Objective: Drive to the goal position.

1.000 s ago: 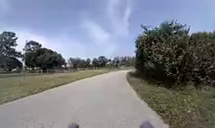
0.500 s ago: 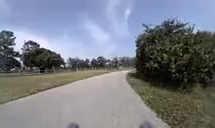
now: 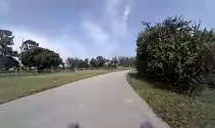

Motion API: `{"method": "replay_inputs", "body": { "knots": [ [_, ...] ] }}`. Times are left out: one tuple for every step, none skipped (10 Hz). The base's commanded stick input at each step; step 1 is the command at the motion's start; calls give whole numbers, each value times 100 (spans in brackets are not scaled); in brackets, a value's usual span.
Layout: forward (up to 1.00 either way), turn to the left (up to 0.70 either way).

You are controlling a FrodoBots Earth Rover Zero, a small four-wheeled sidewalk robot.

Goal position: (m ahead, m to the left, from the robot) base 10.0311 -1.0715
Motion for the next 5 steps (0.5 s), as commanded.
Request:
{"method": "replay_inputs", "body": {
  "knots": [
    [70,0],
    [70,0],
    [70,0],
    [70,0],
    [70,0]
  ]
}}
